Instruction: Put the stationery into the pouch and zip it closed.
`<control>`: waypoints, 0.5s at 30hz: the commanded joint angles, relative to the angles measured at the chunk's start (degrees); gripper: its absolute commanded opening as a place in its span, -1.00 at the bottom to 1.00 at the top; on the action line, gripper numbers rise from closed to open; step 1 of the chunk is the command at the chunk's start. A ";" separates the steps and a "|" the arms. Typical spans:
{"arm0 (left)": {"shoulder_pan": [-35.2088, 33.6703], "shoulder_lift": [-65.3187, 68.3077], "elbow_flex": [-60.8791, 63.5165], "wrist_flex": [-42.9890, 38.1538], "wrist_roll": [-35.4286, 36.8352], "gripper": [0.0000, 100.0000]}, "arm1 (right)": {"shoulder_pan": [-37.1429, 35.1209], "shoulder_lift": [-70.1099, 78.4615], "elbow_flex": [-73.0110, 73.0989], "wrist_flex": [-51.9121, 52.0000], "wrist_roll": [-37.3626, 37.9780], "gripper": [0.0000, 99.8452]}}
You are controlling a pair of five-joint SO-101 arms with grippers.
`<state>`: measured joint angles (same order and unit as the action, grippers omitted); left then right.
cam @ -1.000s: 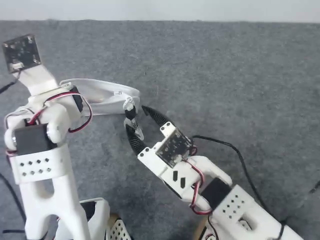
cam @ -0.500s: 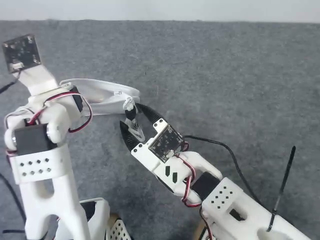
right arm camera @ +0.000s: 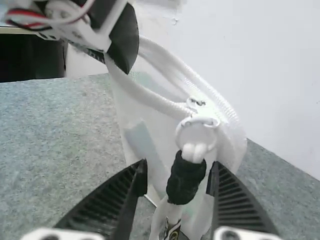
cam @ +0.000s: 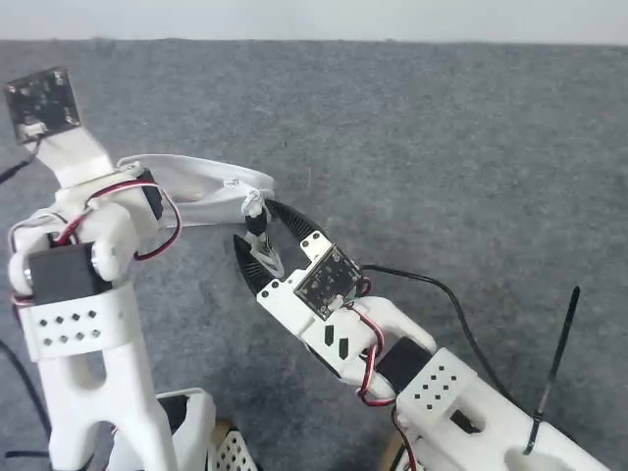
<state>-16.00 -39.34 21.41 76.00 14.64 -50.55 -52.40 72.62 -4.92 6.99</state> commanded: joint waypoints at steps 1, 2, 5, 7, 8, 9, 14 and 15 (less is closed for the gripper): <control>0.09 0.26 0.04 -1.32 -0.62 -0.98 | -0.04 0.57 -1.49 -1.80 -5.80 -0.62; 0.09 0.26 0.04 -1.32 -0.62 -0.98 | -0.04 0.57 -1.85 -1.80 -8.26 -0.62; 0.00 0.26 0.04 -1.32 -0.62 -0.98 | 0.04 0.57 -2.29 -1.63 -11.60 -0.62; 0.00 0.35 0.04 -1.32 -0.62 -0.98 | 0.04 0.57 -2.37 -1.63 -11.60 -0.62; 0.00 0.35 0.04 -1.32 -0.62 -0.98 | 0.13 0.57 -2.37 -1.71 -11.60 -0.62; 0.00 0.35 0.04 -1.32 -0.62 -0.98 | 0.66 0.57 -2.46 -1.71 -11.87 -0.62; 0.00 0.35 0.04 -1.32 -0.62 -0.98 | 2.77 0.66 -1.14 -7.25 -11.96 -0.62; 0.09 0.35 0.13 -1.32 -0.62 -0.98 | 2.68 0.66 -0.88 -7.69 -11.96 -0.62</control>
<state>-16.00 -39.34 21.41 76.00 14.64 -49.05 -52.40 72.62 -9.58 -4.26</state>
